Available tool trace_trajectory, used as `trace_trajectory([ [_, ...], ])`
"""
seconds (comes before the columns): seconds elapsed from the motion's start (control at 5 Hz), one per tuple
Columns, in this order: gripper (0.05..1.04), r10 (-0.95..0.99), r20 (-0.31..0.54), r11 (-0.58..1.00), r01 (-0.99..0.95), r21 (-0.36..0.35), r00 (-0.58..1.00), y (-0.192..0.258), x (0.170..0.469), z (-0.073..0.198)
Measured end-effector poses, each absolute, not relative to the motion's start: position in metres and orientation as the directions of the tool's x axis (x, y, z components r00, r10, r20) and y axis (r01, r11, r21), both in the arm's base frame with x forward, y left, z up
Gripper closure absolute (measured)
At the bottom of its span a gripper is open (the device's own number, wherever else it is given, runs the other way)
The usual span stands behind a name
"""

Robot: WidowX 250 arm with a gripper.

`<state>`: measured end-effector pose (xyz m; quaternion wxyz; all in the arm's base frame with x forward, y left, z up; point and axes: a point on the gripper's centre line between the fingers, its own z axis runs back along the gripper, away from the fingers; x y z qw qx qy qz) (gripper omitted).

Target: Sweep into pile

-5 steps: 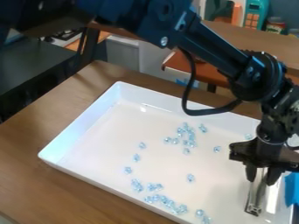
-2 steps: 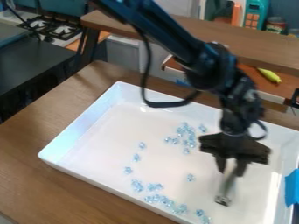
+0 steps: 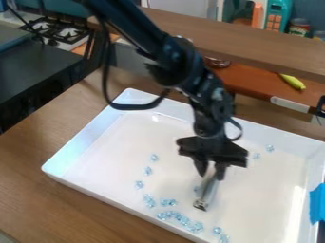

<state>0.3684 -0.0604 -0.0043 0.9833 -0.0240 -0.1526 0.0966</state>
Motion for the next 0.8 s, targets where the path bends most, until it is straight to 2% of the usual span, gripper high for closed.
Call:
trace_trajectory([
  [0.6,0.749,0.156,0.274,0.987,-0.161,-0.004,0.949,0.026,0.341,-0.007],
  [0.8,0.749,0.144,0.262,0.986,-0.16,0.04,0.954,0.06,0.327,-0.008],
])
